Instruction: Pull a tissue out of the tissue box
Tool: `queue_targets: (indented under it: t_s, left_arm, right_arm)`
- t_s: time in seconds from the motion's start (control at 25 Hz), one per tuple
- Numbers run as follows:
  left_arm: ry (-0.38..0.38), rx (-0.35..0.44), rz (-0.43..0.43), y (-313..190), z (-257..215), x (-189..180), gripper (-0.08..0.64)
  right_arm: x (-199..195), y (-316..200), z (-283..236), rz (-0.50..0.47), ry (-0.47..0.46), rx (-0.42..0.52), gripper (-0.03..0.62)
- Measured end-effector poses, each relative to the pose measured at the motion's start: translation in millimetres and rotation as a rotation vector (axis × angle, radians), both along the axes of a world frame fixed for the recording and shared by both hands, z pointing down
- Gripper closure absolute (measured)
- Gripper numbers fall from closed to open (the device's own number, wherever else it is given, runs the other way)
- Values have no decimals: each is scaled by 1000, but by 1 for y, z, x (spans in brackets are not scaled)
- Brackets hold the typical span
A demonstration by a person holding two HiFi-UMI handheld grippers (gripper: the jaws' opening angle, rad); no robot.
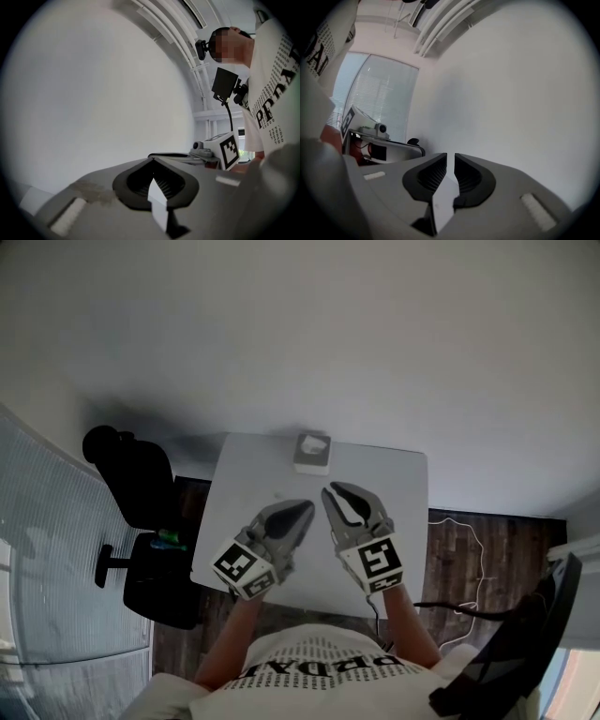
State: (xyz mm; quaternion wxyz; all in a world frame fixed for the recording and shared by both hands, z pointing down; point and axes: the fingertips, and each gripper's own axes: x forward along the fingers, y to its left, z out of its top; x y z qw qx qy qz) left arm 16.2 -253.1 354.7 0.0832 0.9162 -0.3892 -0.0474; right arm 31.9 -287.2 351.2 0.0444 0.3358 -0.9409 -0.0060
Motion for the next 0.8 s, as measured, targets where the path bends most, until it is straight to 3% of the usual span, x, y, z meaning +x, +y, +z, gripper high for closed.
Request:
queue_targets:
  t_s: [0.8]
  left_arm:
    - [40, 1, 39, -50, 7, -47, 569]
  right_arm:
    - [-47, -46, 18, 31, 82, -36, 509]
